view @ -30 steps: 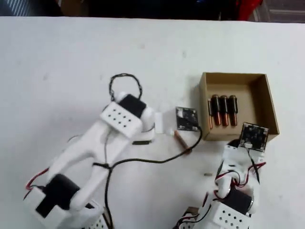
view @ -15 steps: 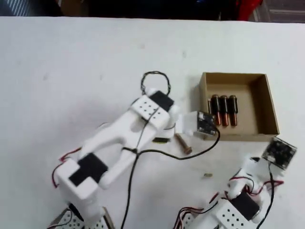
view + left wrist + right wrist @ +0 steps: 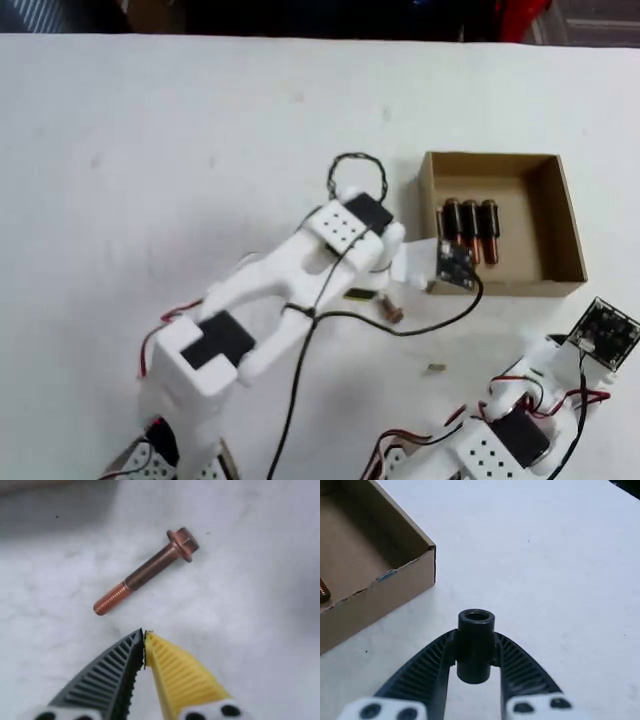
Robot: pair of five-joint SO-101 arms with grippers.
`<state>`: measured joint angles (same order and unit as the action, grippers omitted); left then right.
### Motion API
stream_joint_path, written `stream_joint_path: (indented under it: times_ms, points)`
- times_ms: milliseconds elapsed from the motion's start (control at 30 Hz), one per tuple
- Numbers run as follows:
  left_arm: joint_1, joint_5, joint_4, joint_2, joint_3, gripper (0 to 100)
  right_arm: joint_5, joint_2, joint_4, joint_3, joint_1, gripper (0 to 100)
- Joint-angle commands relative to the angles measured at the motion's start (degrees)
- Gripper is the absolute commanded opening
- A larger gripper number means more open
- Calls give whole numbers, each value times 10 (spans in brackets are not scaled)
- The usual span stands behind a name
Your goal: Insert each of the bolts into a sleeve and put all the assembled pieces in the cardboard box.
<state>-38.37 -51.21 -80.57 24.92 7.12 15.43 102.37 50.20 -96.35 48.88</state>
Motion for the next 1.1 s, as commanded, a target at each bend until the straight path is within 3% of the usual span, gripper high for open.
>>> stream_joint_path:
  times_ms: [0,467,867,1067]
  points:
    - [-20,-4,-6,-6,26,40,-3,7,-17,-5,8,18]
    - [-48,-7,-6,-8,27,40,0,6,34,-5,-50,18]
    - [-80,-237,5,-4,21,40,0,6,31,-5,-49,18]
    - [-80,-258,76,-4,-20,40,0,6,31,-5,-49,18]
